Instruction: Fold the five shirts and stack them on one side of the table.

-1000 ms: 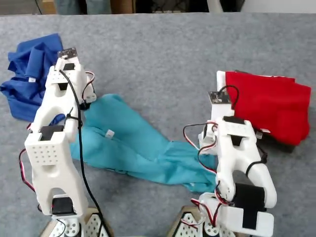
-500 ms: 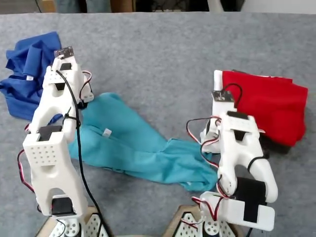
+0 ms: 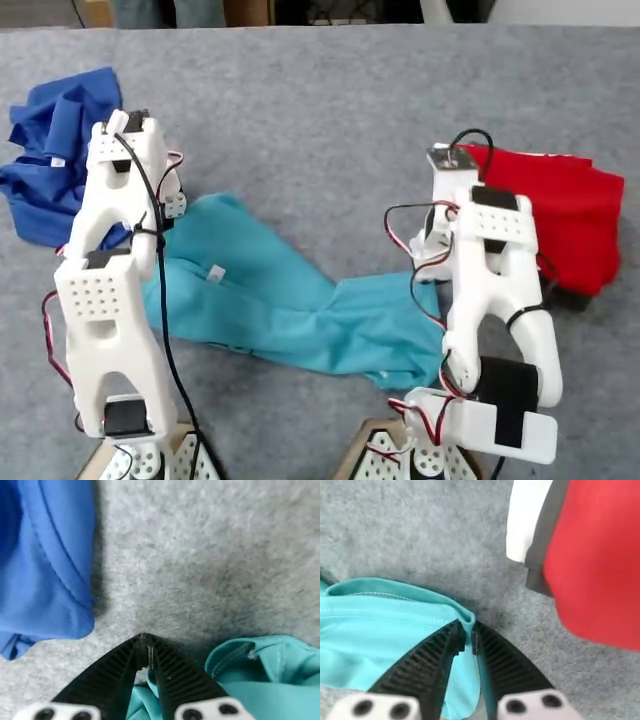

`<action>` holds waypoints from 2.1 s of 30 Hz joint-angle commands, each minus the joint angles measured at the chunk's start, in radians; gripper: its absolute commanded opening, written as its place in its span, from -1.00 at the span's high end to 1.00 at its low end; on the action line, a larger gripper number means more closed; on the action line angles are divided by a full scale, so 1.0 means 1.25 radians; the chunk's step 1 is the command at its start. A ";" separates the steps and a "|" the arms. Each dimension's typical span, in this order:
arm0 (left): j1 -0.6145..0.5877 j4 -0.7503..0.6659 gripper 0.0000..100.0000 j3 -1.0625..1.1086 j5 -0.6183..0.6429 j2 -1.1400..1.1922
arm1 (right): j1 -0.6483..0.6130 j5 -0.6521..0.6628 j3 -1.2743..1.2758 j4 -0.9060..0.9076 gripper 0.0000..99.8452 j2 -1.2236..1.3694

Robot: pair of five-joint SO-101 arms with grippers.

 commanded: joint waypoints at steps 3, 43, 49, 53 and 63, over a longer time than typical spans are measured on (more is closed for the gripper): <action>-0.015 0.058 0.94 0.018 -0.002 0.025 | -0.001 0.006 -0.037 0.007 0.93 -0.008; -0.031 0.055 0.94 0.417 -0.162 -0.501 | -0.200 -0.071 0.083 -0.476 0.97 -0.012; 0.001 0.091 0.73 0.388 0.021 -0.503 | -0.200 -0.065 0.084 -0.479 0.97 -0.006; 0.008 0.102 0.62 0.352 0.032 -0.502 | -0.204 -0.068 0.084 -0.480 0.97 -0.006; 0.009 0.075 0.62 0.323 0.147 -0.493 | -0.204 -0.068 0.084 -0.481 0.97 -0.004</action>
